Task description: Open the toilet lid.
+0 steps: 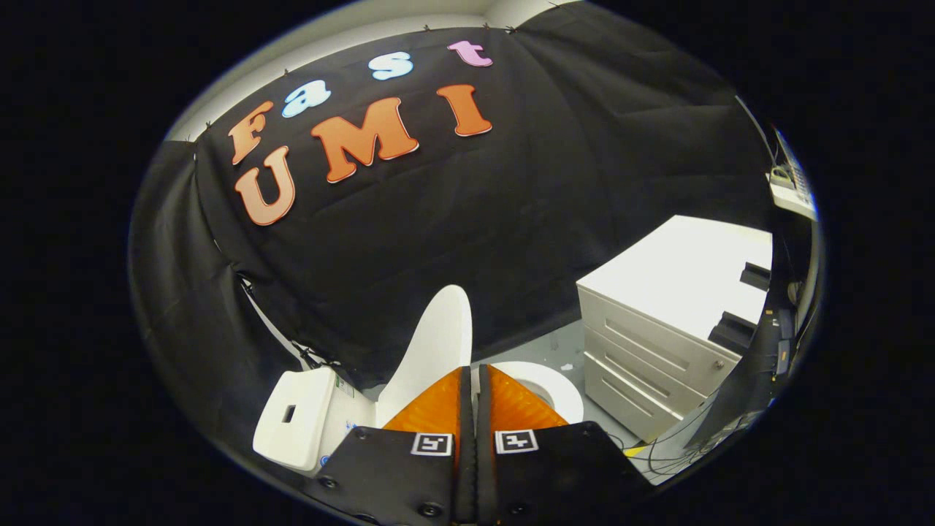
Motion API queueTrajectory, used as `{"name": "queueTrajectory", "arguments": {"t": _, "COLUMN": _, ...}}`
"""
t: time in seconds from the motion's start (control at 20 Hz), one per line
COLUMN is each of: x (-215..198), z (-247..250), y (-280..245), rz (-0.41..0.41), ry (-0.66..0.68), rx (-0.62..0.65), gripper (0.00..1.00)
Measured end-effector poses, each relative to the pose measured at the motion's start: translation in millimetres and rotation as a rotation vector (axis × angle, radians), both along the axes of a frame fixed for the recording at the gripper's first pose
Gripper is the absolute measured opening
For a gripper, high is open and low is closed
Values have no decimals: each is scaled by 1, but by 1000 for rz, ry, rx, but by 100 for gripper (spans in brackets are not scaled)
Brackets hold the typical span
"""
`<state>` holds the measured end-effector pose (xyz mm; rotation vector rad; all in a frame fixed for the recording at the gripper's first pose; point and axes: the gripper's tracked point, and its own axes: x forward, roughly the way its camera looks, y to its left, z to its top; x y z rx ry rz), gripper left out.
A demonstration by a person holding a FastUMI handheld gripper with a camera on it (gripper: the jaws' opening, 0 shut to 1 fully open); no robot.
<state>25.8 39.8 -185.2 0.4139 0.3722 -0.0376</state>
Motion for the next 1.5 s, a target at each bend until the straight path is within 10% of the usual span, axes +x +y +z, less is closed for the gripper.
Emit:
{"name": "queueTrajectory", "arguments": {"t": 0.2, "x": 5, "z": 36, "y": 41, "rz": 83, "ry": -49, "rx": -203, "gripper": 8}}
{"name": "queueTrajectory", "arguments": {"t": 0.4, "x": 0, "z": 14, "y": 39, "rz": 77, "ry": -35, "rx": -101, "gripper": 8}}
{"name": "queueTrajectory", "arguments": {"t": 0.9, "x": -68, "z": -205, "y": -153, "rz": -337, "ry": 175, "rx": 220, "gripper": 10}}
{"name": "queueTrajectory", "arguments": {"t": 1.05, "x": -83, "z": -265, "y": -169, "rz": -405, "ry": 240, "rx": 322, "gripper": 45}}
{"name": "queueTrajectory", "arguments": {"t": 1.25, "x": -110, "z": -324, "y": -158, "rz": -408, "ry": 404, "rx": 511, "gripper": 69}}
{"name": "queueTrajectory", "arguments": {"t": 1.5, "x": -100, "z": -361, "y": -147, "rz": -397, "ry": 454, "rx": 645, "gripper": 68}}
